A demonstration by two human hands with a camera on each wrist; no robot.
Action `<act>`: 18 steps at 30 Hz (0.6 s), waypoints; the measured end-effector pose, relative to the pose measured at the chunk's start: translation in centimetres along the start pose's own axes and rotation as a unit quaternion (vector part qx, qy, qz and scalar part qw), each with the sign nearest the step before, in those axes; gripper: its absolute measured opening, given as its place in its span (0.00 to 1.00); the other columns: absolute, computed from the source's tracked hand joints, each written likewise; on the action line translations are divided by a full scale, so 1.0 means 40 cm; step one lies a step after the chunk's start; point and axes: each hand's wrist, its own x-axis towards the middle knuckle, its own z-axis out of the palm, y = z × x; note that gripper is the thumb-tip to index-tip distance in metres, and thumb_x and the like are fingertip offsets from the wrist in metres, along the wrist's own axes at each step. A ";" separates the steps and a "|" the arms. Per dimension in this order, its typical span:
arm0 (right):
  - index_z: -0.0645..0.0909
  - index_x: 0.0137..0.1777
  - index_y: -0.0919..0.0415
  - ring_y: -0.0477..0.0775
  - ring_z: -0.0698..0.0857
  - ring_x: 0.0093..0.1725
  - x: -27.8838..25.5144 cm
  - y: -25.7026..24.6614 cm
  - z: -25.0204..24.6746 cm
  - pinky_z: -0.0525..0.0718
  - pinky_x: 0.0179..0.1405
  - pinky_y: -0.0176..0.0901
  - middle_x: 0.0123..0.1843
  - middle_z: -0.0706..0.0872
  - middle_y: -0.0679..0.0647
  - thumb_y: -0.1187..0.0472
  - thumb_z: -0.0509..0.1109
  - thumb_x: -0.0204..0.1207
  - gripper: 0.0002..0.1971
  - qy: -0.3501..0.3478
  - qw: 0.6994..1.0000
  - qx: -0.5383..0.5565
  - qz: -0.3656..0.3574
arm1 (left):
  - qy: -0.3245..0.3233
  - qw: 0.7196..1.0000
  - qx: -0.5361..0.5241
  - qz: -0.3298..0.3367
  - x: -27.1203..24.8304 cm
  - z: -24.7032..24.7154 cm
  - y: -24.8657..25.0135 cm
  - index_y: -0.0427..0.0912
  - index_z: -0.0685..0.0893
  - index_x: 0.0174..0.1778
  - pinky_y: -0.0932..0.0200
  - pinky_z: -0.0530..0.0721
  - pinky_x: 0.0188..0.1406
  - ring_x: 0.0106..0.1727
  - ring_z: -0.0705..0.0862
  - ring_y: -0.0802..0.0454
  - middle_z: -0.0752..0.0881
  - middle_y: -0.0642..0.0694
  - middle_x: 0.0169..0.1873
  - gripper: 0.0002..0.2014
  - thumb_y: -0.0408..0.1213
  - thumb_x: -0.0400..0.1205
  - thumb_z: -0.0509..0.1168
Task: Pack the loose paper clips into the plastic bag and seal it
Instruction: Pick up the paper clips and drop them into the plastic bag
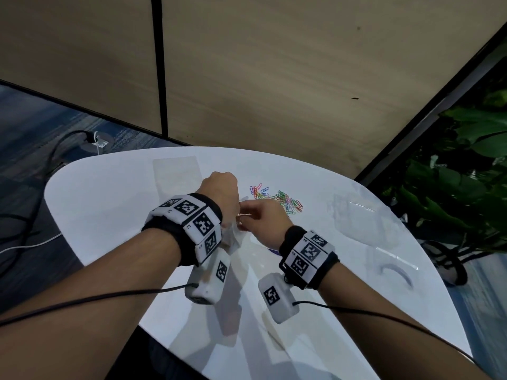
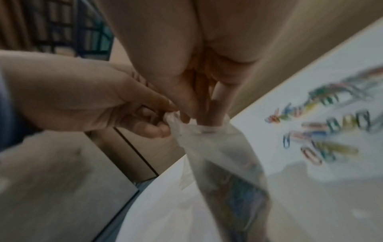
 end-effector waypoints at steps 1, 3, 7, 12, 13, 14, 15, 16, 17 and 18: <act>0.90 0.55 0.60 0.49 0.92 0.43 0.000 -0.006 -0.006 0.89 0.51 0.39 0.48 0.92 0.50 0.75 0.65 0.75 0.17 0.007 1.000 -0.002 -0.014 | 0.000 1.000 -0.002 0.000 0.001 -0.001 -0.002 0.36 0.88 0.56 0.47 0.91 0.55 0.50 0.92 0.39 0.91 0.36 0.49 0.10 0.28 0.79 0.69; 0.90 0.49 0.63 0.53 0.92 0.43 0.006 -0.010 -0.026 0.91 0.48 0.44 0.46 0.92 0.56 0.76 0.64 0.77 0.15 0.039 0.998 0.045 -0.019 | -0.001 1.000 -0.009 0.001 0.001 -0.003 -0.006 0.36 0.88 0.57 0.46 0.91 0.55 0.51 0.91 0.39 0.91 0.36 0.49 0.11 0.27 0.79 0.69; 0.89 0.49 0.54 0.57 0.88 0.51 0.052 0.107 -0.105 0.89 0.53 0.50 0.51 0.91 0.57 0.71 0.67 0.77 0.13 0.088 0.992 0.062 0.072 | -0.005 1.000 -0.021 0.004 -0.003 -0.009 -0.017 0.34 0.87 0.58 0.46 0.91 0.57 0.50 0.92 0.38 0.91 0.35 0.49 0.11 0.27 0.82 0.65; 0.63 0.82 0.58 0.61 0.70 0.79 0.094 0.308 -0.188 0.69 0.76 0.48 0.82 0.68 0.59 0.53 0.66 0.81 0.31 0.108 0.924 -0.226 0.288 | -0.010 1.000 0.002 0.014 -0.006 -0.021 -0.037 0.34 0.87 0.61 0.49 0.91 0.56 0.55 0.90 0.39 0.89 0.35 0.55 0.15 0.24 0.78 0.70; 0.58 0.84 0.60 0.62 0.67 0.81 0.103 0.328 -0.197 0.67 0.77 0.50 0.84 0.64 0.60 0.52 0.64 0.82 0.33 0.112 0.918 -0.227 0.305 | -0.014 1.000 0.000 0.013 -0.004 -0.021 -0.041 0.34 0.88 0.60 0.48 0.91 0.55 0.53 0.91 0.38 0.90 0.35 0.54 0.14 0.24 0.79 0.69; 0.56 0.84 0.62 0.63 0.65 0.81 0.117 0.344 -0.200 0.66 0.78 0.52 0.84 0.63 0.61 0.51 0.63 0.82 0.34 0.120 0.913 -0.227 0.318 | -0.018 1.000 -0.005 0.013 -0.004 -0.020 -0.044 0.35 0.88 0.59 0.47 0.92 0.54 0.51 0.92 0.38 0.90 0.36 0.52 0.13 0.25 0.79 0.69; 0.56 0.84 0.63 0.64 0.65 0.81 0.130 0.350 -0.200 0.67 0.78 0.53 0.84 0.63 0.62 0.50 0.62 0.82 0.34 0.124 0.911 -0.232 0.318 | -0.018 1.000 -0.009 0.015 -0.004 -0.020 -0.046 0.35 0.89 0.58 0.47 0.93 0.53 0.49 0.92 0.38 0.91 0.36 0.50 0.12 0.25 0.80 0.68; 0.58 0.83 0.64 0.65 0.66 0.80 0.145 0.347 -0.196 0.68 0.77 0.54 0.83 0.64 0.62 0.50 0.61 0.82 0.33 0.121 0.908 -0.243 0.320 | -0.016 1.000 -0.011 0.019 -0.006 -0.020 -0.048 0.35 0.89 0.58 0.47 0.93 0.52 0.48 0.93 0.38 0.91 0.36 0.49 0.11 0.25 0.81 0.68; 0.60 0.82 0.64 0.65 0.66 0.80 0.163 0.343 -0.189 0.67 0.77 0.54 0.82 0.65 0.63 0.50 0.60 0.83 0.31 0.111 0.907 -0.260 0.312 | -0.013 1.000 -0.011 0.022 -0.007 -0.020 -0.049 0.36 0.90 0.57 0.47 0.93 0.52 0.48 0.93 0.39 0.91 0.37 0.49 0.11 0.25 0.81 0.68; 0.61 0.82 0.64 0.66 0.65 0.80 0.180 0.329 -0.180 0.67 0.77 0.54 0.82 0.65 0.63 0.51 0.60 0.83 0.30 0.095 0.904 -0.286 0.303 | -0.010 1.000 -0.012 0.024 -0.009 -0.022 -0.049 0.36 0.90 0.58 0.47 0.93 0.52 0.49 0.93 0.39 0.91 0.38 0.50 0.11 0.25 0.81 0.67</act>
